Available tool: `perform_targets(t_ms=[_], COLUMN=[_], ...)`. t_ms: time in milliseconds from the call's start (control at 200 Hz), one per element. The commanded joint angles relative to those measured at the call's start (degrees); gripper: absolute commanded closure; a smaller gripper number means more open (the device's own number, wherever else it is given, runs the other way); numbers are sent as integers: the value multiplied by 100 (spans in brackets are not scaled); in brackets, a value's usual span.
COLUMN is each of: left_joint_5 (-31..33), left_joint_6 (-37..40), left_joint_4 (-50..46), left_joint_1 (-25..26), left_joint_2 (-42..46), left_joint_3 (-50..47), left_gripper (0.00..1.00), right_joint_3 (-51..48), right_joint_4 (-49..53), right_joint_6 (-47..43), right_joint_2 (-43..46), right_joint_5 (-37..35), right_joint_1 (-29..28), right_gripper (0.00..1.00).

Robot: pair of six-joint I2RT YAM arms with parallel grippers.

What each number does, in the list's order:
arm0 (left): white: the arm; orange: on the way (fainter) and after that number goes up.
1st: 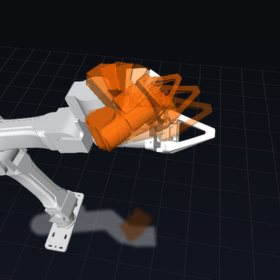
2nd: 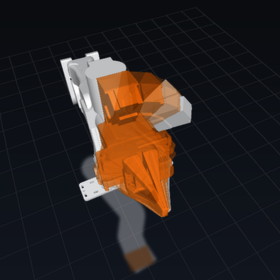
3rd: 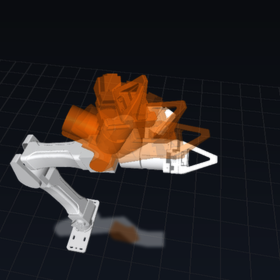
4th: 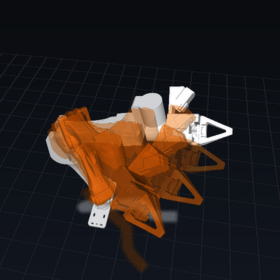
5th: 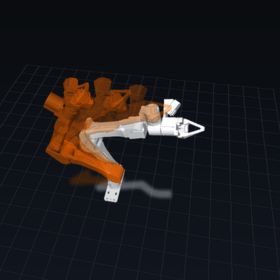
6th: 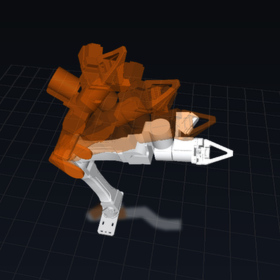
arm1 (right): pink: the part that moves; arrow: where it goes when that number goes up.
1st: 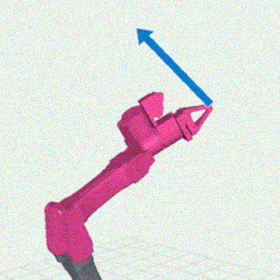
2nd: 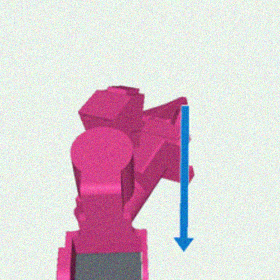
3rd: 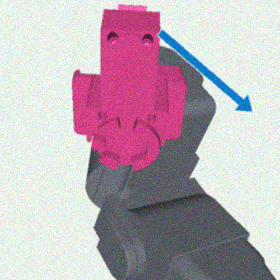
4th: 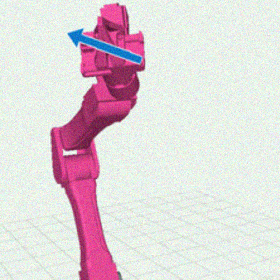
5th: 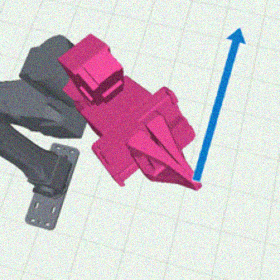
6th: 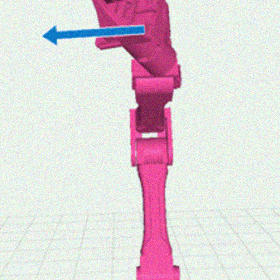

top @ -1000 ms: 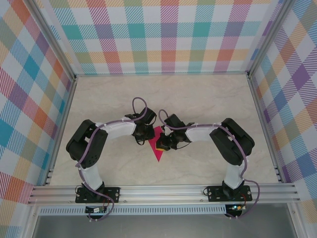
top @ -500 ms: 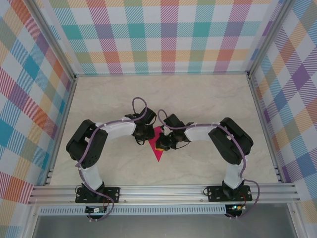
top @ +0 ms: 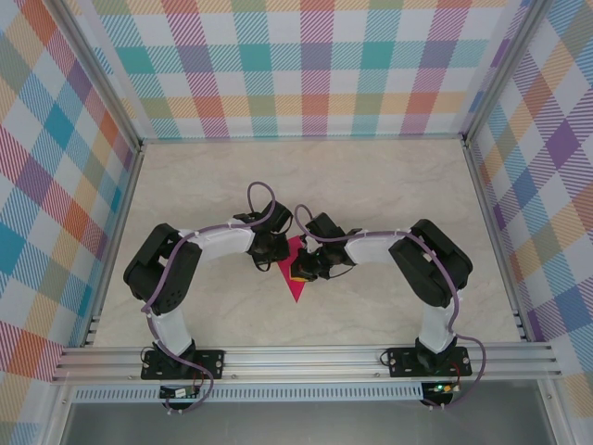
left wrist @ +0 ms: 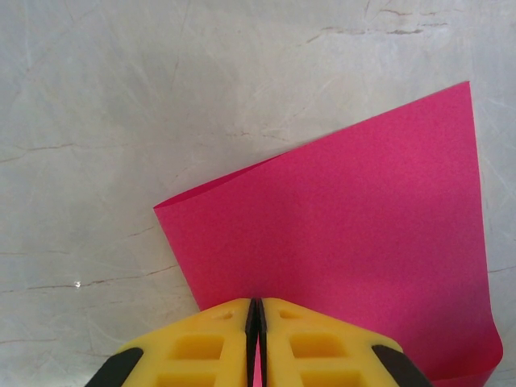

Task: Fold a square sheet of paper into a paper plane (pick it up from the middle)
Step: Third fold the triangle at the center of the table.

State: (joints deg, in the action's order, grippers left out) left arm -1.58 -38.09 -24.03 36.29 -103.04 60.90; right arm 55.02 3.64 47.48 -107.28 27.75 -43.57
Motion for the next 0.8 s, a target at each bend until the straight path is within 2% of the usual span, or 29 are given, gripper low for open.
perform_targets(t_ms=[0,460,570,645,800], left_joint_5=[28,135,230,265,345], left_joint_6=[34,31,-14,-101,-267], left_joint_4=[-164,-284,-423,-495,-563], left_joint_1=[-35,-35,-65,-138,-429], left_joint_2=[-190,-74,119,310,693], left_joint_3=[-167,-115,-79,-105,-356], left_gripper=[88,88,87,86,85], right_joint_3=[175,149,132,123,79], right_joint_4=[-46,145,354,467,492], right_joint_6=[-134,-216,-298,-358,-397], right_joint_2=[-142,-225,-208,-214,-223], right_joint_5=[55,-98,-273,-350,-377], right_joint_1=[-37,-37,-42,-37,-37], right_gripper=[95,93,88,80,70])
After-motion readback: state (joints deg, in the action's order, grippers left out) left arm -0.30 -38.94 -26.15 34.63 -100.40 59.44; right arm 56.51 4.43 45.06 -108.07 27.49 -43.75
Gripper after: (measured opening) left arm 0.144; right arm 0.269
